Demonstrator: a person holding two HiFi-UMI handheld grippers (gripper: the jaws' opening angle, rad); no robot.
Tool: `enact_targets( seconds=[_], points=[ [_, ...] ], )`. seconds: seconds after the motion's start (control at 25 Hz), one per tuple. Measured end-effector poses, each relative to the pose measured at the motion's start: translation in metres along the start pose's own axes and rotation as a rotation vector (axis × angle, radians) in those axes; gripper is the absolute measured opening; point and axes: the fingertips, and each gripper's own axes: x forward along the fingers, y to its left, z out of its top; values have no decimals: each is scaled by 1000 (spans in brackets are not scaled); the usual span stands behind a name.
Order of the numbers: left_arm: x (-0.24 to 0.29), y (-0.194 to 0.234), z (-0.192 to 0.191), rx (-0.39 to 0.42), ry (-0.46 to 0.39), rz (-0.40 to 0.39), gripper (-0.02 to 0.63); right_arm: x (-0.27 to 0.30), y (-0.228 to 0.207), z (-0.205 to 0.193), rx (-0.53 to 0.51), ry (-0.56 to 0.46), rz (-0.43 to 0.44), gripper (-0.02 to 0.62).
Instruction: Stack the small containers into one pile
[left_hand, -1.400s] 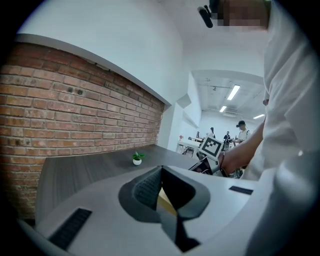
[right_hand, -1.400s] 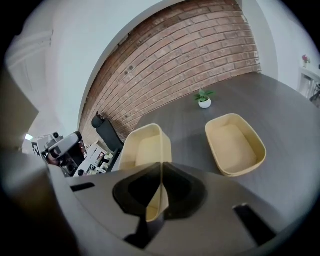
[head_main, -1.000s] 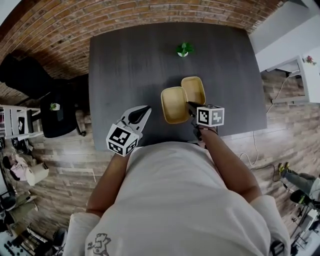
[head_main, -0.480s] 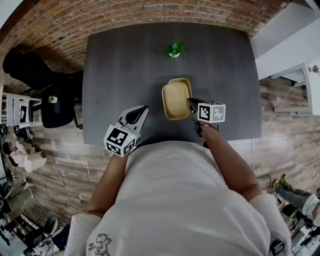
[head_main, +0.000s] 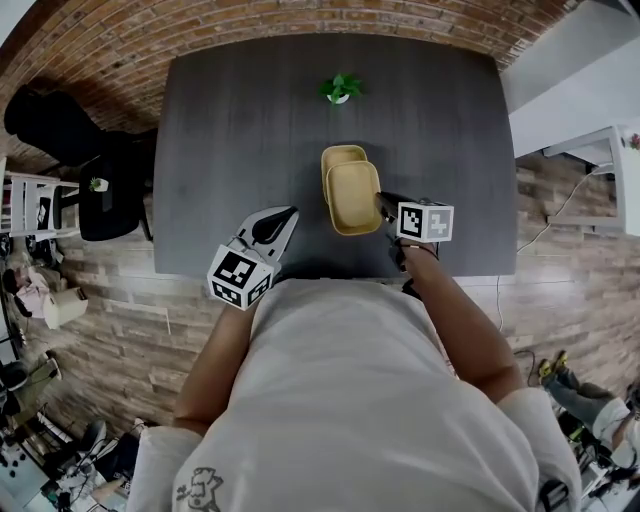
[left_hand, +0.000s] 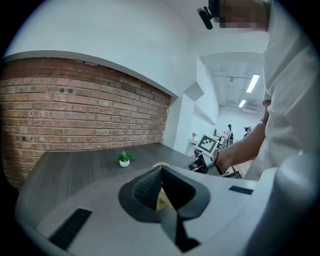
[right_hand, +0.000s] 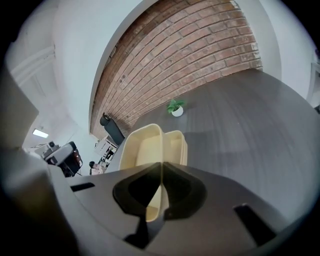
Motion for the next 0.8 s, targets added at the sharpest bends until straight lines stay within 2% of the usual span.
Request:
enact_targets(
  seconds=[0.32, 0.8],
  points=[
    [6, 13, -12, -37, 11, -7, 11, 12, -3, -6, 43, 34, -12, 21],
    [20, 49, -18, -70, 42, -34, 11, 39, -12, 13, 97, 70, -41, 21]
  ],
)
